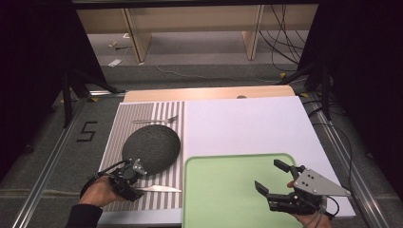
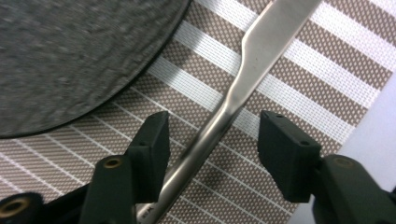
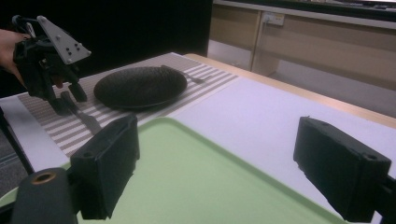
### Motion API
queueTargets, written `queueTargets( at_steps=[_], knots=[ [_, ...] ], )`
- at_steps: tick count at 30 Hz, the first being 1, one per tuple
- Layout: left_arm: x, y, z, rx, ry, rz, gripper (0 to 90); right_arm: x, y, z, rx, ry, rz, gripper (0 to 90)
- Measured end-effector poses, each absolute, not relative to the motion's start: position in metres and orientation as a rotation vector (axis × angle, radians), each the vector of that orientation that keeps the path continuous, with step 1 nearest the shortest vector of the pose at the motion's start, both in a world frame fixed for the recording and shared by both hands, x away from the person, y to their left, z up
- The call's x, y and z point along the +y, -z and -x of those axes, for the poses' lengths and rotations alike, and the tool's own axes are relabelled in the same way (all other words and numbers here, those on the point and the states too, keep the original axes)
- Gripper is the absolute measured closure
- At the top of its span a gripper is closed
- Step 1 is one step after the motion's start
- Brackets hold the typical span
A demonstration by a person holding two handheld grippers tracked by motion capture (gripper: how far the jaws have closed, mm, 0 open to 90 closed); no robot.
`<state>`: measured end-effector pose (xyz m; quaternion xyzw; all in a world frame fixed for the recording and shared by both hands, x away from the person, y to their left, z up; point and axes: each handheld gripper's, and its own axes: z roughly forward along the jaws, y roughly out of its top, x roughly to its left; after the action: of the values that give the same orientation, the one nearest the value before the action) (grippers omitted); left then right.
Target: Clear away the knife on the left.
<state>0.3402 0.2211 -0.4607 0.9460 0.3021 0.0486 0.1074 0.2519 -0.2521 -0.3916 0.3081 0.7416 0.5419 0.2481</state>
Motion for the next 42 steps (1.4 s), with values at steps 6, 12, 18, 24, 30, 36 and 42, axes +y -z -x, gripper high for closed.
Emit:
queueTargets(
  at_steps=[6, 12, 18, 24, 30, 36, 42],
  knots=[
    [0.22, 0.462, -0.344, 0.894, -0.088, -2.805, 51.6, -0.252, 0.392, -0.253, 2.021, -1.482, -0.843, 15.6],
    [0.223, 0.461, -0.347, 0.92, -0.081, -2.8, 60.1, -0.253, 0.392, -0.252, 2.02, -1.484, -0.841, 15.6],
    [0.222, 0.461, -0.346, 0.913, -0.09, -2.812, 60.8, -0.253, 0.392, -0.252, 2.02, -1.482, -0.84, 15.6],
    [0.217, 0.461, -0.342, 0.856, -0.109, -2.851, 65.4, -0.252, 0.392, -0.252, 2.023, -1.479, -0.841, 15.7],
    [0.209, 0.46, -0.34, 0.821, -0.103, -2.916, 75.0, -0.253, 0.392, -0.252, 2.021, -1.477, -0.842, 15.7],
    [0.206, 0.459, -0.34, 0.841, -0.094, -2.928, 79.5, -0.253, 0.392, -0.252, 2.026, -1.469, -0.843, 15.7],
    [0.207, 0.459, -0.342, 0.903, -0.068, -2.896, 79.7, -0.253, 0.392, -0.252, 2.024, -1.47, -0.845, 15.7]
  ],
)
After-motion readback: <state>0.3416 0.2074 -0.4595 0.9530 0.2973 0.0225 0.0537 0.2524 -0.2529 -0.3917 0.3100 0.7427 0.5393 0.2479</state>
